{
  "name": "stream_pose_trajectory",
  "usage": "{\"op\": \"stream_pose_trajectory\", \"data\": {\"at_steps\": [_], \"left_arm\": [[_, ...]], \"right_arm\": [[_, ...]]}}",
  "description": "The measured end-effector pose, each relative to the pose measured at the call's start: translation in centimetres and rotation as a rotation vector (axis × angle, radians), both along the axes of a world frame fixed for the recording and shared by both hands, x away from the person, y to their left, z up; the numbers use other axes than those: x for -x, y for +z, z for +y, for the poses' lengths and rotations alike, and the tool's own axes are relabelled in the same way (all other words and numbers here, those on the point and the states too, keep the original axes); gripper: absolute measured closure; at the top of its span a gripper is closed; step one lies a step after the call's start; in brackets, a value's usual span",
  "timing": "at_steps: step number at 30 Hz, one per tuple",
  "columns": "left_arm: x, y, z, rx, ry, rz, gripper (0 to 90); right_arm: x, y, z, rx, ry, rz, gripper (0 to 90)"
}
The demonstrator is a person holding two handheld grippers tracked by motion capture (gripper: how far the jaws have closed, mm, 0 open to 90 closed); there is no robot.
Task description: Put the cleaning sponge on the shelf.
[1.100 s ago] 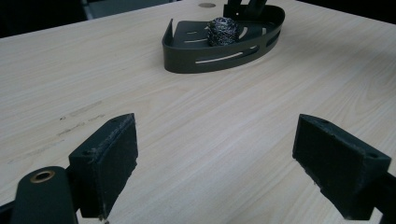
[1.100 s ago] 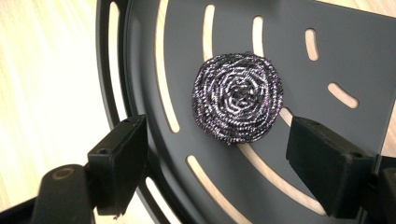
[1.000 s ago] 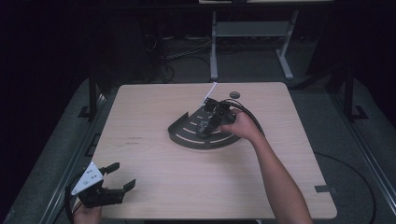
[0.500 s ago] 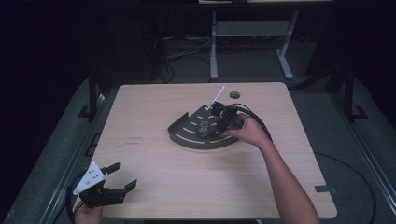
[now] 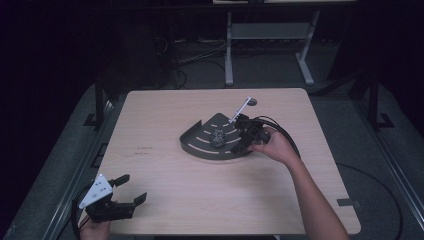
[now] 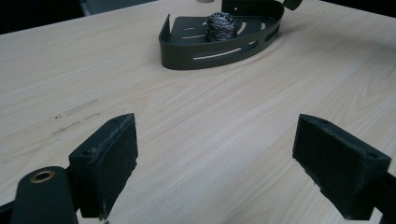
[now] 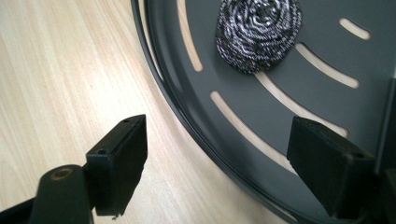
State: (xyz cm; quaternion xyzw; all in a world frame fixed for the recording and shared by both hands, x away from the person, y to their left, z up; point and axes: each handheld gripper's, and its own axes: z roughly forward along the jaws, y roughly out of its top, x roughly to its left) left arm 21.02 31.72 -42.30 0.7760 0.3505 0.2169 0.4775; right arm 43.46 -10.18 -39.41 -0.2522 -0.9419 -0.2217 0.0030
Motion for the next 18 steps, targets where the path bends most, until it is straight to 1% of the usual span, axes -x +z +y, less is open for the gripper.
{"op": "stream_pose_trajectory", "data": {"at_steps": [1, 2, 3, 8, 11, 16, 18], "left_arm": [[0.0, 0.0, 0.0, 0.000, 0.000, -0.003, 13.3], [0.0, 0.0, 0.0, 0.000, 0.000, -0.003, 13.3], [0.0, 0.0, 0.0, -0.002, -0.001, -0.001, 13.3], [0.0, 0.0, -0.1, -0.003, -0.002, 0.004, 13.3], [0.0, 0.0, -0.1, -0.003, -0.002, 0.003, 13.3], [0.0, -0.1, -0.1, -0.006, 0.000, 0.003, 13.3], [0.0, -0.1, -0.1, -0.007, -0.001, 0.001, 13.3]], "right_arm": [[0.1, 0.0, -0.2, -0.010, -0.003, 0.005, 20.1], [0.4, -0.1, -0.5, -0.015, -0.002, -0.005, 20.0], [0.6, -0.1, -0.6, -0.018, -0.004, -0.005, 20.0], [1.2, -0.2, -1.1, -0.022, -0.004, -0.005, 20.1], [1.6, -0.1, -1.4, -0.012, -0.002, -0.002, 19.8], [2.1, 0.3, -1.7, -0.007, 0.001, -0.011, 19.5], [2.4, 0.4, -1.8, -0.002, 0.003, -0.023, 19.5]]}}
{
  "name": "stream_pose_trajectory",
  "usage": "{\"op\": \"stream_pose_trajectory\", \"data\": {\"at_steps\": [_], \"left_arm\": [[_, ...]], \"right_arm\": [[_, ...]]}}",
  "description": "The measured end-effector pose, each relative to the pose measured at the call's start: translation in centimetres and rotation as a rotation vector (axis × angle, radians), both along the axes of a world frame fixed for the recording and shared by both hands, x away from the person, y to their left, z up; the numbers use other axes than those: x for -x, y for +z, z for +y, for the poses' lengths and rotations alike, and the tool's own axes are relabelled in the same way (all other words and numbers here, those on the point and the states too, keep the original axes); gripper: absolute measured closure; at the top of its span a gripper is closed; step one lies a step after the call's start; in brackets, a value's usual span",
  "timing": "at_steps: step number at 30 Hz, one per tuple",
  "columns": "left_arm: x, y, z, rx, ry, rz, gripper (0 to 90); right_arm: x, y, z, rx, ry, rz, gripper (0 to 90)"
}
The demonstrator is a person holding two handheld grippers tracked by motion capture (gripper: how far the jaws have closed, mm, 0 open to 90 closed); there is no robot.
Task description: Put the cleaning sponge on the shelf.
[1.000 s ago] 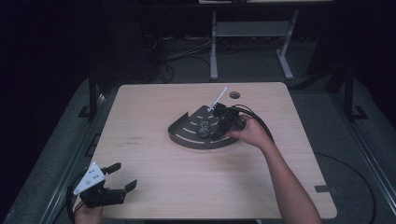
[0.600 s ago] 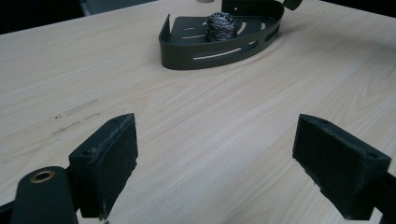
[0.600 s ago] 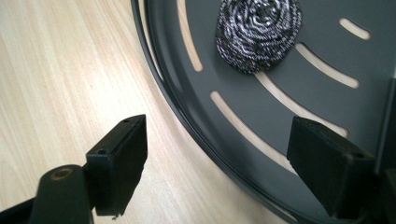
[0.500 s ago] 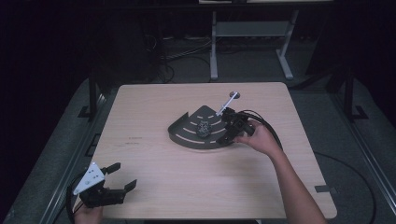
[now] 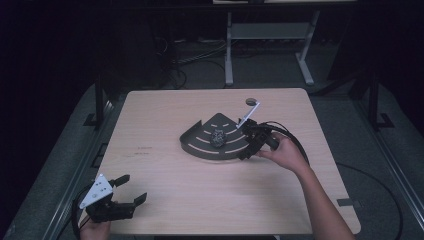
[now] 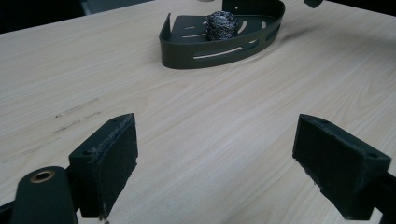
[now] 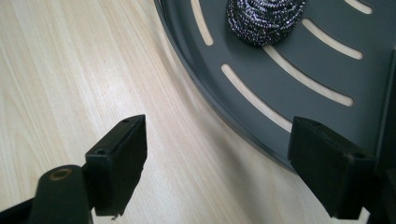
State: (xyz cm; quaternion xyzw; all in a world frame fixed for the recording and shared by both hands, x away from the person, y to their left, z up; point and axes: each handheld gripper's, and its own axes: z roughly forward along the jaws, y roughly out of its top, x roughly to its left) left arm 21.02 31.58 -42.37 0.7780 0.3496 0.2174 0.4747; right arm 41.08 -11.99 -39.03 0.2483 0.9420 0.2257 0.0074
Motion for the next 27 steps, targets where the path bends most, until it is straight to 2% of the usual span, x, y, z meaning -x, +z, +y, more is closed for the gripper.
{"op": "stream_pose_trajectory", "data": {"at_steps": [4, 7, 12, 14, 27], "left_arm": [[0.0, 0.0, 0.0, 0.000, 0.000, 0.001, 13.3], [0.0, 0.0, 0.0, -0.003, -0.001, 0.001, 13.3], [0.0, -0.1, -0.1, -0.001, 0.000, 0.003, 13.3], [0.0, -0.1, -0.2, -0.002, -0.002, 0.004, 13.3], [0.0, -0.1, -0.2, -0.003, -0.002, 0.003, 13.3]], "right_arm": [[0.8, -0.3, -0.6, -0.014, -0.002, 0.002, 19.4], [1.2, -0.5, -0.6, 0.002, 0.002, 0.010, 18.7], [1.9, -0.9, -1.3, -0.015, -0.002, 0.009, 18.9], [2.0, -1.1, -1.5, -0.011, -0.011, 0.027, 18.7], [3.4, -1.9, -2.5, -0.064, -0.019, 0.015, 18.8]]}}
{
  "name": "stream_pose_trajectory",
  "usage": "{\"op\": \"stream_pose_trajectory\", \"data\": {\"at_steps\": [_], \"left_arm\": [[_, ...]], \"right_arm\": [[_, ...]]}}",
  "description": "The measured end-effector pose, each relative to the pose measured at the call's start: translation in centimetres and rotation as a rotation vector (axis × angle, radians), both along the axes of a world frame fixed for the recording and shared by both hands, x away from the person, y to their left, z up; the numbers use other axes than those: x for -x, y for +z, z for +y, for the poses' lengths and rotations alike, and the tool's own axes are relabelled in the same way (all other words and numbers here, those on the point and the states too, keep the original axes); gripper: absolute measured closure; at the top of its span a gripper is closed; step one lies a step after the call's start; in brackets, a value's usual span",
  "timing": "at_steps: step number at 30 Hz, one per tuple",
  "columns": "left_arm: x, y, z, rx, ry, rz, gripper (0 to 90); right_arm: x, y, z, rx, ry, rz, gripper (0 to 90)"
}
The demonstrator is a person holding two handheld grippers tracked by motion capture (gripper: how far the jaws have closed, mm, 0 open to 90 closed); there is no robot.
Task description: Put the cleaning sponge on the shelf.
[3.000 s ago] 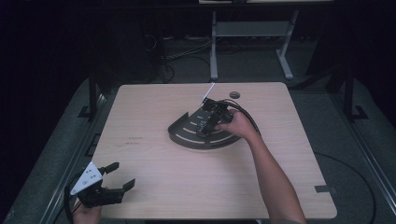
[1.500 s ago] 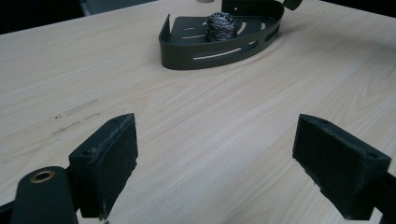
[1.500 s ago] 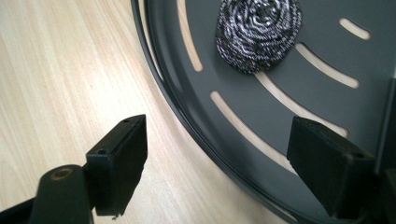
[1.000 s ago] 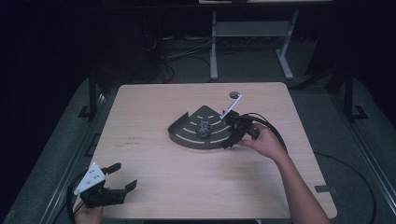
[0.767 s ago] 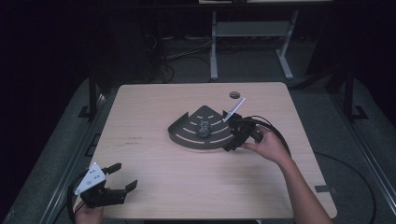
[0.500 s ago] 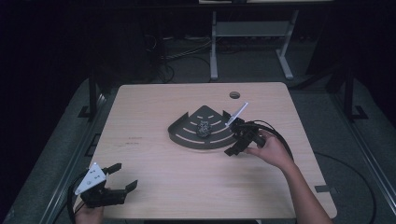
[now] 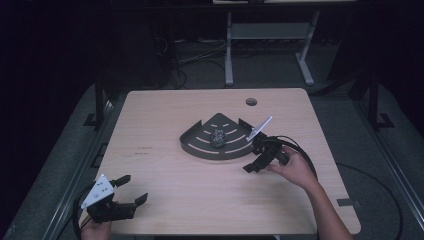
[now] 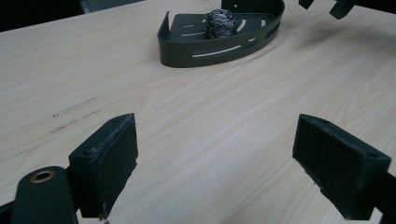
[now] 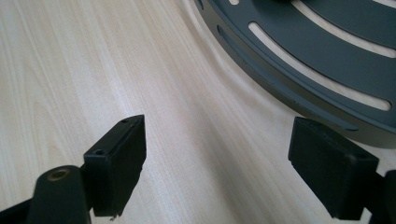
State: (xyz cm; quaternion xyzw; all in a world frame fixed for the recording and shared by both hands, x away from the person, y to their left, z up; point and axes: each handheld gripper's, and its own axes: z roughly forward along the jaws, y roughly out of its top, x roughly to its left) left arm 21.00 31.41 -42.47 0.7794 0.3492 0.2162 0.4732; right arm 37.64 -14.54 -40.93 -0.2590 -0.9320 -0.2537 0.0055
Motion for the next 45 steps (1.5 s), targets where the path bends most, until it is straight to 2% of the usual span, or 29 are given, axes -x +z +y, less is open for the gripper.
{"op": "stream_pose_trajectory", "data": {"at_steps": [8, 17, 45], "left_arm": [[0.0, -0.1, -0.1, 0.000, 0.001, 0.004, 13.3], [0.0, 0.0, -0.1, 0.006, -0.001, 0.000, 13.3], [0.1, -0.1, -0.2, -0.001, -0.002, 0.001, 13.3]], "right_arm": [[1.1, 0.0, -0.6, -0.006, 0.000, -0.012, 18.1], [2.3, -0.7, -1.7, -0.001, -0.015, -0.013, 17.9], [6.7, -2.7, -5.0, -0.069, -0.066, -0.026, 17.4]]}}
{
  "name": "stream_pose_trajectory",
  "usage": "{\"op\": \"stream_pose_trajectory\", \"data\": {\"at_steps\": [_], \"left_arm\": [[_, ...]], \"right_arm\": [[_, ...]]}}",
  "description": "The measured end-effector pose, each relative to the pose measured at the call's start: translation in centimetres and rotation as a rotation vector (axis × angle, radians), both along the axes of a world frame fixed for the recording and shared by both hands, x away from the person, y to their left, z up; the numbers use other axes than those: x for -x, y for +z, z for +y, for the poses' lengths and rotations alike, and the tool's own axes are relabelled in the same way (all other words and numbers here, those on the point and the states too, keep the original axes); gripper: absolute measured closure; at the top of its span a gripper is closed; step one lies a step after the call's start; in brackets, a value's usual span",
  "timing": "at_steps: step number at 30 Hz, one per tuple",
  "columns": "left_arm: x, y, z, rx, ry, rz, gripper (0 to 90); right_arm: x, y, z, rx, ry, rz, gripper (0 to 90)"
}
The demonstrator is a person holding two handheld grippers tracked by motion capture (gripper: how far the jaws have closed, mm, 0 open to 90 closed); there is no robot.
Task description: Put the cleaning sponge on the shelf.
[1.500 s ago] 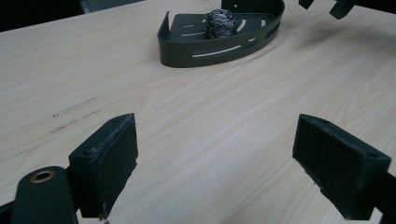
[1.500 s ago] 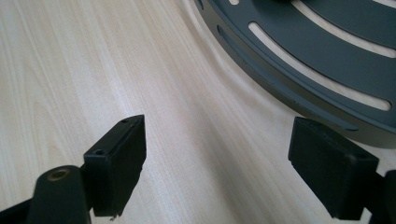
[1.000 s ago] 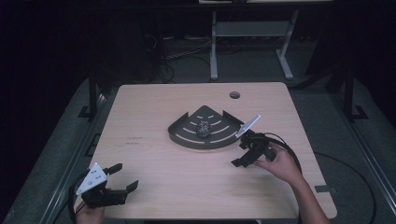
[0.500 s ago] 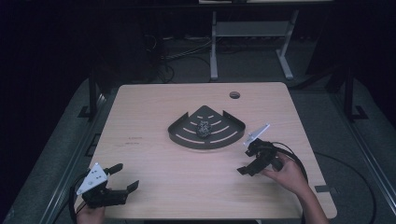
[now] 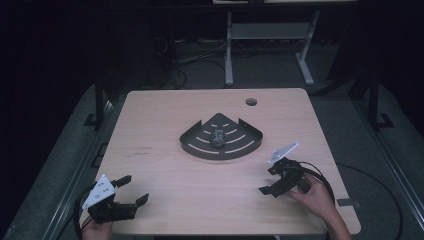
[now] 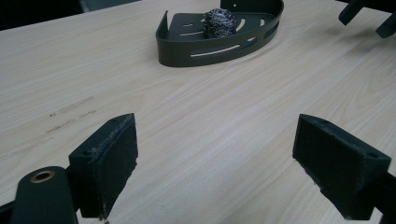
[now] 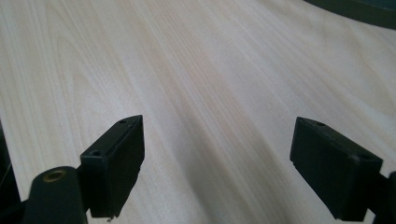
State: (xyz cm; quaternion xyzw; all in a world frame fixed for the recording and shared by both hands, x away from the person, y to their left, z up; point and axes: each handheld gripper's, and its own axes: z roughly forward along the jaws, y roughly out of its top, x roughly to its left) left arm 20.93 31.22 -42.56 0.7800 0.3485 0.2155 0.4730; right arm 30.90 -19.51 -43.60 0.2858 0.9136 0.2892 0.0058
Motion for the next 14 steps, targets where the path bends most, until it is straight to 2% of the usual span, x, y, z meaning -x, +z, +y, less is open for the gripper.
{"op": "stream_pose_trajectory", "data": {"at_steps": [10, 13, 14], "left_arm": [[0.0, 0.0, -0.1, 0.001, 0.003, -0.001, 13.3], [0.0, 0.0, 0.0, 0.001, 0.001, 0.000, 13.3], [0.0, 0.0, 0.0, 0.001, 0.002, 0.000, 13.3]], "right_arm": [[1.7, -0.3, -0.6, -0.015, -0.011, -0.018, 16.9], [2.2, -0.5, -1.0, -0.026, -0.021, -0.023, 16.2], [2.6, -0.6, -1.4, -0.043, -0.035, -0.030, 15.3]]}}
